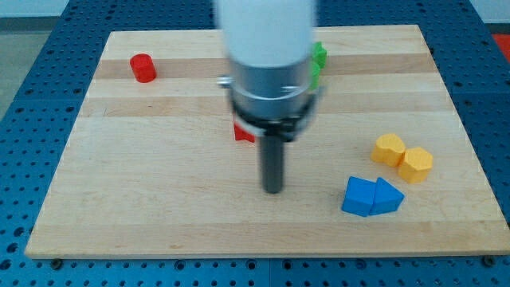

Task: Move red star into the red circle

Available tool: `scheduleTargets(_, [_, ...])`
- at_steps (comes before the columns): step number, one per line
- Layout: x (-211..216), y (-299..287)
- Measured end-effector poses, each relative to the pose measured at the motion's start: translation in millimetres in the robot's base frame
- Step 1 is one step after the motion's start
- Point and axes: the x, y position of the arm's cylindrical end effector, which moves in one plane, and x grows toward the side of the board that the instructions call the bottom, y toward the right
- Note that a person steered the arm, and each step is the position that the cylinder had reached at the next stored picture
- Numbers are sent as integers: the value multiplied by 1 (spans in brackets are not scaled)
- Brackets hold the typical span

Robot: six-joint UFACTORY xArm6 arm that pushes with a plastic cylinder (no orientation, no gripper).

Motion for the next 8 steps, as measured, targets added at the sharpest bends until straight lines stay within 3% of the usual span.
scheduleTargets(1, [0,4])
scheduleTargets(2, [-40,-5])
scheduleTargets(4, [-77,-10])
scheduleTargets(6, [-77,-27])
scheduleTargets(8, [-93,-83])
